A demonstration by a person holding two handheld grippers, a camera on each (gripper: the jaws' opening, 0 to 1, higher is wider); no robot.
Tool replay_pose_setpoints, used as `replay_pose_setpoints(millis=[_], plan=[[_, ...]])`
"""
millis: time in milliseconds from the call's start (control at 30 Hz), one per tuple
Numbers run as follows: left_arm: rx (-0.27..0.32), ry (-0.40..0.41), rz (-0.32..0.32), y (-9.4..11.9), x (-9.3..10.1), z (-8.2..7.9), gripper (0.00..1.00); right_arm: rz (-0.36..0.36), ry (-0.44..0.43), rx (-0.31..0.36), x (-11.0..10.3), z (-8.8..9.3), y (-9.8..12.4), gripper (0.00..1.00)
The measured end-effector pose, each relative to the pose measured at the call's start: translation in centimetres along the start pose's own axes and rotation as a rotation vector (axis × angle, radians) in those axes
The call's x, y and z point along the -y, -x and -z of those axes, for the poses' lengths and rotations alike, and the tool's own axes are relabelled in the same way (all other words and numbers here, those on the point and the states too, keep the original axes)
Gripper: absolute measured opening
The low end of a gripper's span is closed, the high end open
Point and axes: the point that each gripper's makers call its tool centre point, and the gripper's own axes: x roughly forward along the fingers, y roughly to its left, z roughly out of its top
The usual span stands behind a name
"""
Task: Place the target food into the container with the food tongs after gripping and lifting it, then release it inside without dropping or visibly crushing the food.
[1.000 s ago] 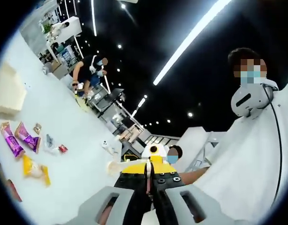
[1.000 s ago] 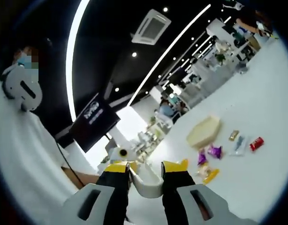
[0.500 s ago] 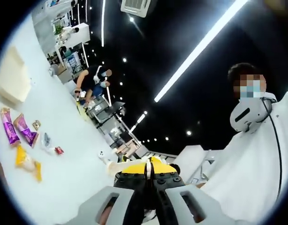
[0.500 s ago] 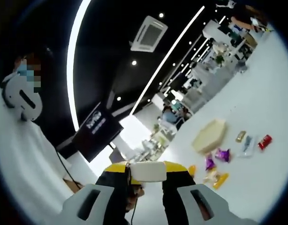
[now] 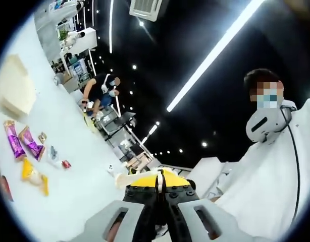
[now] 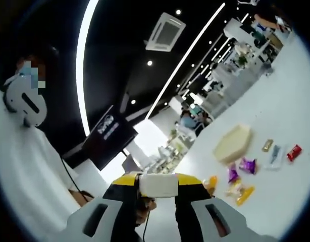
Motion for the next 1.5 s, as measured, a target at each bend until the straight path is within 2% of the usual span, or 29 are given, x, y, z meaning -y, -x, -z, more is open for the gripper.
replay_pose_setpoints(millis=[167,300,500,667,833,967,1100,1200,1233,1267,1300,1367,1400,1467,1500], plan=[[-0.022,-0.025,0.002,0.5,0.5,0.1,0.00,-0.064,0.042,-0.089,-0.9,0.9,-1.2,0.27],[-0.014,-0.045,-0.003,0.9,0.8,-0.2,0.00,-0.091,0.034,-0.107,-1.2,1.1,-2.0,0.27],[0.020,-0.054,-0.014,1.3,1.0,-0.6,0.00,-0.123,0.018,-0.106,-1.7,1.5,-2.9,0.28],[0.038,-0.050,-0.025,1.5,1.0,-0.2,0.00,-0.139,0.004,-0.113,-1.9,2.0,-3.5,0.28],[0.088,-0.026,-0.031,1.6,0.9,-0.4,0.00,-0.142,-0.024,-0.097,-1.9,1.8,-3.7,0.28],[0.105,-0.024,-0.034,1.6,0.9,-0.5,0.00,-0.143,-0.033,-0.092,-1.9,1.7,-3.9,0.28],[0.104,-0.047,-0.040,1.6,0.9,-0.6,0.00,-0.134,-0.017,-0.116,-2.0,1.6,-4.0,0.26],[0.126,-0.080,-0.047,1.4,1.1,-1.1,0.00,-0.137,-0.006,-0.125,-2.4,1.2,-4.1,0.25],[0.130,-0.090,-0.046,1.4,1.2,-1.2,0.01,-0.146,0.027,-0.123,-2.6,1.0,-4.2,0.25],[0.132,-0.123,-0.065,1.4,1.2,-1.4,0.02,-0.166,0.115,-0.132,-2.8,0.8,-4.2,0.25],[0.107,-0.168,-0.062,1.4,1.4,-1.3,0.03,-0.191,0.159,-0.141,-3.2,0.7,-4.2,0.25],[0.077,-0.180,-0.055,1.4,1.7,-1.3,0.03,-0.235,0.197,-0.173,-3.9,0.7,-4.3,0.24],[0.029,-0.211,-0.063,1.6,1.8,-1.1,0.04,-0.253,0.221,-0.196,-4.0,0.9,-4.2,0.24],[-0.026,-0.254,-0.048,1.7,2.3,-0.8,0.03,-0.294,0.216,-0.244,-4.4,1.2,-4.0,0.24],[-0.090,-0.282,-0.056,2.0,2.5,-0.5,0.03,-0.323,0.246,-0.279,-4.6,1.4,-3.8,0.24]])
